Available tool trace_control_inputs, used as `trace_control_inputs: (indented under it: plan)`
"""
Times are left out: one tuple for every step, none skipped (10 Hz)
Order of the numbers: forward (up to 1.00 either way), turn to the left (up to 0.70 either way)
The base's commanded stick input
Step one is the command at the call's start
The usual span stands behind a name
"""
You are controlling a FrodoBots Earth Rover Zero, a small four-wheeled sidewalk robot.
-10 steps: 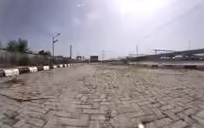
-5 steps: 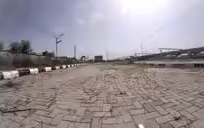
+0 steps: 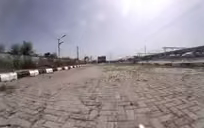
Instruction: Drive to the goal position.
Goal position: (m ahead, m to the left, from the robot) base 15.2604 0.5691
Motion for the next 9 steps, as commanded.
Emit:
trace_control_inputs:
  plan:
    - [1.0,0.0]
    - [1.0,0.0]
    - [1.0,0.0]
    - [1.0,0.0]
    - [1.0,0.0]
    - [1.0,0.0]
    - [1.0,0.0]
    - [1.0,0.0]
    - [1.0,0.0]
